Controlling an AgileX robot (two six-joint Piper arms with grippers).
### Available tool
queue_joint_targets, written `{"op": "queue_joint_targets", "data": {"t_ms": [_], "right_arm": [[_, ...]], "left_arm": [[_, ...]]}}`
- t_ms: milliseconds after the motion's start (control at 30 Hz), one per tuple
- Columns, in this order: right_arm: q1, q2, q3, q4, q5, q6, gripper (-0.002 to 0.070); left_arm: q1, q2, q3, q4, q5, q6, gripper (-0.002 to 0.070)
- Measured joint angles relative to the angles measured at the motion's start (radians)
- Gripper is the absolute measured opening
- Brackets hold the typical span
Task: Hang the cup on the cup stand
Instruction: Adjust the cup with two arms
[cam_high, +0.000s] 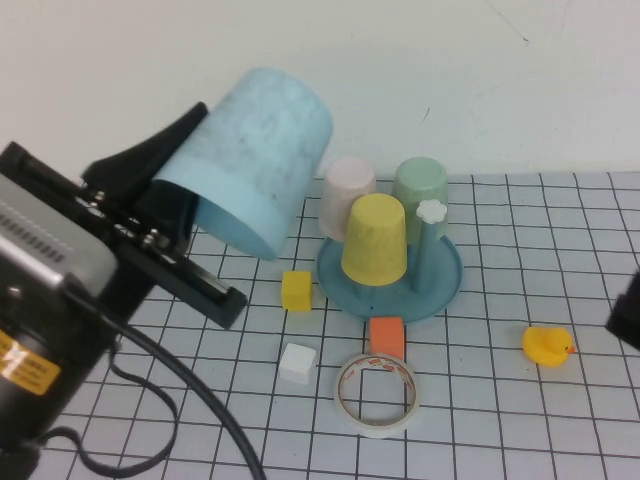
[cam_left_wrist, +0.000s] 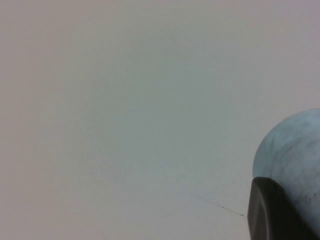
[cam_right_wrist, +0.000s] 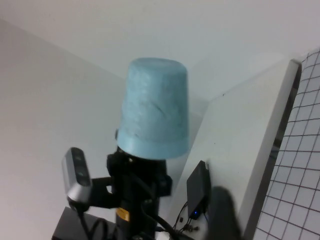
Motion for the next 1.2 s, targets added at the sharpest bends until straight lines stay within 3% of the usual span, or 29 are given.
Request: {"op": "queue_joint_targets", "data": {"t_ms": [67,133,233,467,667,1200], "right_arm": [[0.022,0.063,-0.050,0.000,0.002,-0.004,0.0473],[0.051,0.128,-0.101,-0.001,0.002,-0.014,0.0544],[0.118,0.218,-0.188,-0.001,-0.032,-0.042,0.0589],[0.314,0.424,-0.402,0.000,-0.176,-0.131,0.0608],[0.414,0.588,-0.552,0.000,-0.199,-0.157,0.0608],[0.512,0.754,-0.746,0.007,-0.198,-0.160,0.0608]], "left_arm": [[0.000,0.037,0.000,0.018,-0.038,0.000,0.0006],[0.000,0.066,0.000,0.029,-0.075,0.000,0.0006],[0.000,0.098,0.000,0.043,-0.122,-0.004,0.0007],[0.000,0.112,0.000,0.044,-0.143,-0.056,0.0007],[0.000,0.112,0.000,0.044,-0.147,-0.060,0.0006],[0.002,0.112,0.000,-0.045,-0.142,-0.061,0.0006]]}}
